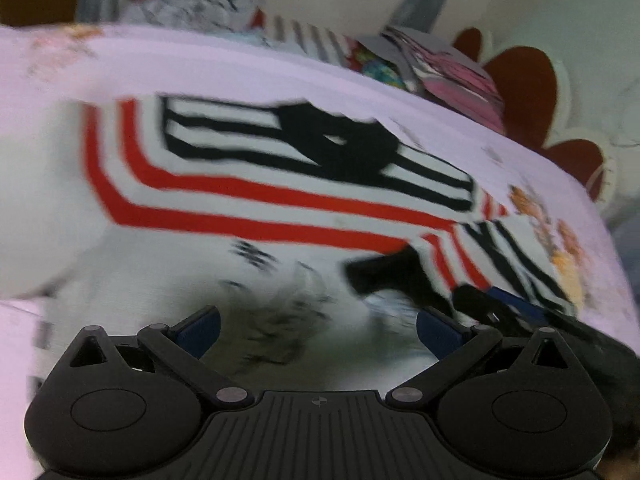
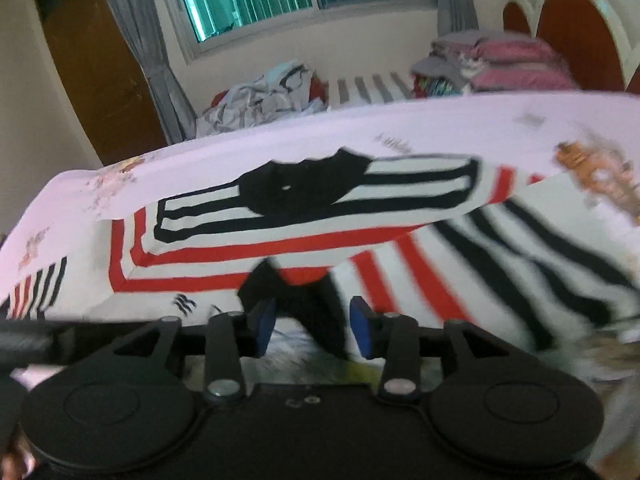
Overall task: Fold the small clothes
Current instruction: 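Grasp the black cuff with the right tool and fold the sleeve across the chest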
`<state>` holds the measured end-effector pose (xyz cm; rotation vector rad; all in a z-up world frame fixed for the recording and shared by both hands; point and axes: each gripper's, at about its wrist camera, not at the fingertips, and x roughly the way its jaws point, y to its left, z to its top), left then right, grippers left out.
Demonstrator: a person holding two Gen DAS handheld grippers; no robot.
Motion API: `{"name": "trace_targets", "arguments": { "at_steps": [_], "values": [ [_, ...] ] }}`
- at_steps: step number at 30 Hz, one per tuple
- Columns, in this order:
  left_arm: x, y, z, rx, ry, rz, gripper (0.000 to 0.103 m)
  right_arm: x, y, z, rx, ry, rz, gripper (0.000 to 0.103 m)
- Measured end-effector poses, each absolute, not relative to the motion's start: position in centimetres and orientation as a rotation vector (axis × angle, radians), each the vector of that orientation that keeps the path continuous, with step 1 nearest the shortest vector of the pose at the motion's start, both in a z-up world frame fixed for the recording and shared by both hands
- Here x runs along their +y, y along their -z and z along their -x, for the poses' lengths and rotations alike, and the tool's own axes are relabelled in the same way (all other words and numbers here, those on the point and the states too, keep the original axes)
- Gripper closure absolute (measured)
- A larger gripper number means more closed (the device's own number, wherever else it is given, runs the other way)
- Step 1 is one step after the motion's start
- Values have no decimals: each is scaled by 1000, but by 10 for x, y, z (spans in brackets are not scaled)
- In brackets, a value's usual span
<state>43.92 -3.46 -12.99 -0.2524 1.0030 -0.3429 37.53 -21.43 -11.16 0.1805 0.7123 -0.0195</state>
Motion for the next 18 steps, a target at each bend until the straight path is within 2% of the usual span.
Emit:
{"name": "trace_targets", "arguments": {
  "at_steps": [2, 9, 10, 12, 14, 15, 17, 18],
  "values": [
    [-48, 136, -444, 1033, 384, 290, 0, -224, 109, -354, 699, 66, -138, 51],
    [-79, 150, -452, 1098, 436, 450, 1, -280, 122, -314, 737, 261, -80, 48],
    [-82, 152, -452, 1097, 430, 455, 14, -287, 124, -313, 741, 279, -106, 48],
    [-88, 155, -452, 1089, 428, 448, 29, -299, 128, -309, 738, 305, -121, 48],
    [-91, 158, -454, 1074, 411, 449, 34, -305, 132, -311, 739, 319, -115, 47],
    [-91, 158, -455, 1069, 403, 448, 40, -308, 134, -314, 741, 322, -117, 47],
    [-92, 159, -456, 1049, 402, 436, 67, -314, 140, -319, 749, 333, -133, 47],
    [-91, 161, -458, 1047, 417, 442, 91, -318, 142, -322, 751, 339, -150, 47]
  ]
}}
